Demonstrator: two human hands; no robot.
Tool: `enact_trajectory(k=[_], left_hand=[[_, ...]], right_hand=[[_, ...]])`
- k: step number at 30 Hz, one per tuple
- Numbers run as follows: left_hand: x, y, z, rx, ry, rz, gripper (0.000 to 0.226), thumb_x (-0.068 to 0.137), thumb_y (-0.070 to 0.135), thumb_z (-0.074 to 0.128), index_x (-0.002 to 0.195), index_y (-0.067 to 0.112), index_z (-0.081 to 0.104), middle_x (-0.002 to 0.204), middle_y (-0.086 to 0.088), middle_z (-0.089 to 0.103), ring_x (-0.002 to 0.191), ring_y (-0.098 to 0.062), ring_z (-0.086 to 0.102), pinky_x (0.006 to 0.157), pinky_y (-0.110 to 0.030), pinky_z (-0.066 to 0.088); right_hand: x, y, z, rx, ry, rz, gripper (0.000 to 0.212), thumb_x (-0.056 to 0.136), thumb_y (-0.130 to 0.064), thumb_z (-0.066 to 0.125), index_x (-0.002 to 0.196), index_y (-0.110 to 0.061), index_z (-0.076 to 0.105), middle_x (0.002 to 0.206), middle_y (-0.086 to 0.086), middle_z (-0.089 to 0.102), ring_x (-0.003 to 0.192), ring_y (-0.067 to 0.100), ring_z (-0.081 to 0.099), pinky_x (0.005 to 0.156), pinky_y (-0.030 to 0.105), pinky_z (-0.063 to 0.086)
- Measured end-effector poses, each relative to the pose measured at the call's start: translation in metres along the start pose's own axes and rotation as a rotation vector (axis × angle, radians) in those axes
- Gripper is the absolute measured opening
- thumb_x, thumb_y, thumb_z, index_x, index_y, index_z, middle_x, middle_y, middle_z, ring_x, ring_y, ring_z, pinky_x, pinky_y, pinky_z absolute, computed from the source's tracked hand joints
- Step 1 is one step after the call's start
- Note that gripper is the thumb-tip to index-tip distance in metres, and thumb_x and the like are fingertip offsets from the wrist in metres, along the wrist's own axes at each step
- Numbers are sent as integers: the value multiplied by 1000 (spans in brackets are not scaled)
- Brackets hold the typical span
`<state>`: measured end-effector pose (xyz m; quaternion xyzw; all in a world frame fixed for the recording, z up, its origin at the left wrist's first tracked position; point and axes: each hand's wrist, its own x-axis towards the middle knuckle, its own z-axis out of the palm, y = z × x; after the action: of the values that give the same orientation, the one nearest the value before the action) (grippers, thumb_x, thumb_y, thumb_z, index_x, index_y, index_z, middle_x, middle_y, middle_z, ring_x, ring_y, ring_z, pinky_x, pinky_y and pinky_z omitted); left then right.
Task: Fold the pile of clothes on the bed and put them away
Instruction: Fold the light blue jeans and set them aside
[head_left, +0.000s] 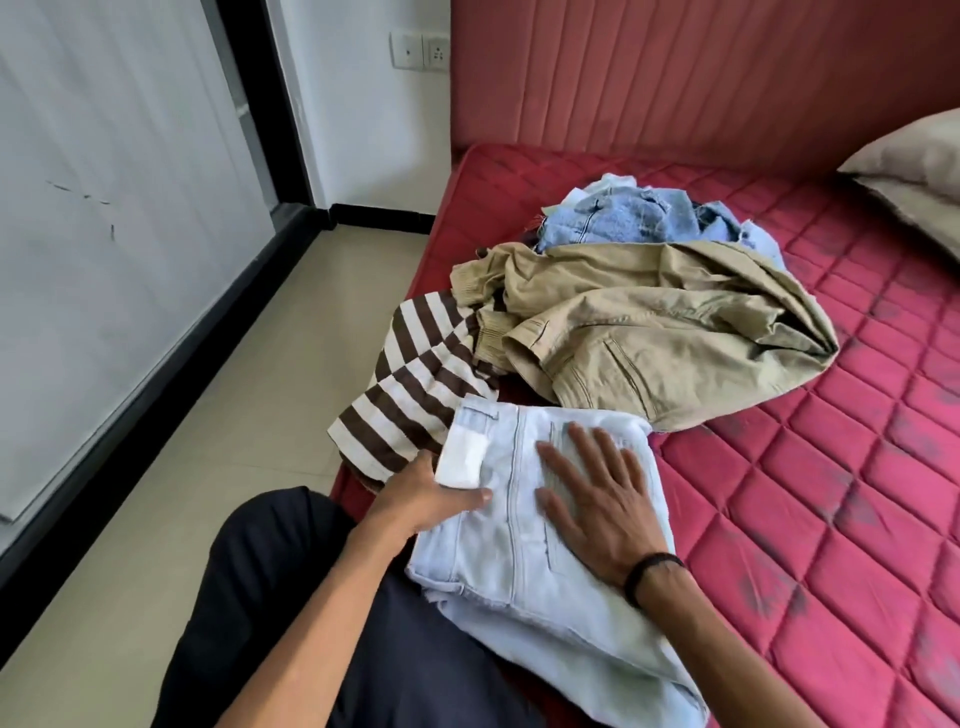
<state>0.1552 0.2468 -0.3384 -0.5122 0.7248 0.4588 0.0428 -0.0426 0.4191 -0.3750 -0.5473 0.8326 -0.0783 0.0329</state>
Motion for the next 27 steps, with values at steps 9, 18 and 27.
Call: enact_trajectory(k=[9, 18, 27], left_hand=[[-4, -5, 17, -96, -3, 99, 95, 65, 59, 91, 138, 20, 43, 129, 0, 63, 108, -15, 62, 86, -33, 57], [-61, 101, -4, -38, -332, 631, 67, 76, 36, 91, 134, 31, 58, 117, 23, 68, 107, 13, 63, 97, -14, 50], [-32, 240, 165, 335, 394, 1039, 63, 83, 47, 70, 140, 22, 59, 134, -8, 62, 121, -36, 58, 102, -48, 47]], right_hand=[[2, 25, -58, 1158, 104, 902, 77, 60, -41, 99, 119, -3, 66, 104, 15, 77, 90, 32, 75, 74, 39, 63], [-153, 82, -171, 1436, 112, 539, 34, 90, -19, 68, 122, -7, 73, 120, 17, 75, 111, 37, 72, 92, 51, 58], [-261, 189, -146, 658, -23, 970, 97, 41, -83, 80, 106, -11, 74, 85, 3, 75, 74, 22, 68, 79, 40, 58]])
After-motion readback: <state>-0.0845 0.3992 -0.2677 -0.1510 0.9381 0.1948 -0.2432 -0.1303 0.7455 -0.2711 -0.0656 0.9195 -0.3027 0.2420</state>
